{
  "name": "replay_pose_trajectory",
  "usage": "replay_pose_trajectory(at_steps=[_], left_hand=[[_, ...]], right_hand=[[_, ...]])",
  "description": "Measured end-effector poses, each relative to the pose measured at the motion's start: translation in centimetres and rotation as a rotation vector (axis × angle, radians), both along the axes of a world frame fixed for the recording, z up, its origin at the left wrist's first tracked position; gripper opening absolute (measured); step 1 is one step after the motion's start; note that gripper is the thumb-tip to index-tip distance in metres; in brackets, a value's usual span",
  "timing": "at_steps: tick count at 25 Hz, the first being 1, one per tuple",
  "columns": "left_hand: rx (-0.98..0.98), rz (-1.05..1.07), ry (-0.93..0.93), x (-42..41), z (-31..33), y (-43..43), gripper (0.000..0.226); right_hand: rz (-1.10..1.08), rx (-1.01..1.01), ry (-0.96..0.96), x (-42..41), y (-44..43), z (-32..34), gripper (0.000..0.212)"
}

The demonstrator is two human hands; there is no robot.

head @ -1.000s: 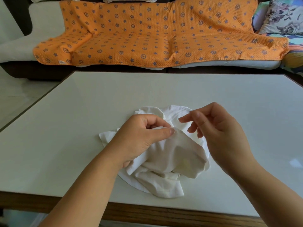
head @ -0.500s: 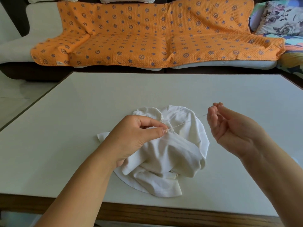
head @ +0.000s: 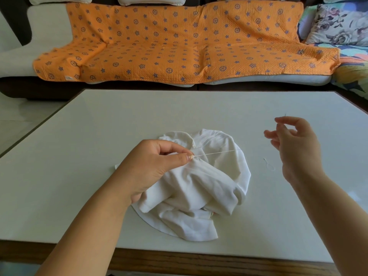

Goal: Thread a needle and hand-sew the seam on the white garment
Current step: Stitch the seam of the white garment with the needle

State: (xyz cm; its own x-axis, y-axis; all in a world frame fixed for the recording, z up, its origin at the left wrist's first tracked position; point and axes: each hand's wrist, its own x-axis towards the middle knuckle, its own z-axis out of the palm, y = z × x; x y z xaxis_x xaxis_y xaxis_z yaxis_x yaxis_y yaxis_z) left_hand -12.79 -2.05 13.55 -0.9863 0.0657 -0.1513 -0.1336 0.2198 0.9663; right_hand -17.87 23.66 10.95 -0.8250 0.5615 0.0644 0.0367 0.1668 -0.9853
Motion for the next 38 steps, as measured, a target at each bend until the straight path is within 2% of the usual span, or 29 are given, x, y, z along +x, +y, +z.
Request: replay_pose_trajectory(at_steps=[4,9,11,12,14,16,17,19,23,28,32,38], left_hand=[[0.001,0.036,0.009,-0.1,0.0,-0.4,0.006],[-0.031,0.015,-0.002,-0.2,-0.1,-0.4,0.006],[-0.035,-0.005,-0.002,-0.2,-0.3,-0.1,0.005],[-0.033,-0.016,0.0,-0.3,-0.4,-0.1,0.006],[-0.025,-0.027,0.001,-0.3,-0.4,0.0,0.005],[-0.022,-0.037,0.006,-0.3,-0.5,0.0,0.006],[-0.023,-0.051,0.01,-0.3,-0.5,-0.1,0.008],[0.001,-0.088,0.002,-0.3,-0.4,-0.2,0.015],[0.092,-0.127,-0.074,-0.2,-0.2,-0.9,0.029],[0.091,-0.106,-0.094,-0.2,-0.2,-0.9,0.017],[0.093,-0.123,-0.087,-0.1,-0.2,-0.9,0.024],[0.095,-0.117,-0.078,-0.2,-0.3,-1.0,0.021]], right_hand=[[0.095,0.321,-0.028,-0.5,0.2,-1.4,0.02],[0.183,0.506,-0.169,-0.9,0.7,-2.9,0.021],[0.222,0.452,-0.101,0.0,-0.6,-1.3,0.018],[0.266,0.351,-0.024,0.8,-1.6,-0.2,0.017],[0.463,0.026,0.064,3.3,-4.1,2.2,0.014],[0.738,-0.228,-0.01,6.0,-6.4,3.1,0.012],[0.835,-0.274,-0.072,7.0,-7.2,3.1,0.019],[0.889,-0.262,-0.147,8.0,-8.0,2.5,0.023],[0.802,-0.192,-0.161,7.8,-8.1,2.1,0.017],[0.824,-0.101,-0.22,7.9,-8.0,2.2,0.016],[0.831,-0.083,-0.255,7.7,-8.1,2.1,0.016],[0.827,-0.073,-0.253,7.6,-8.1,1.9,0.015]])
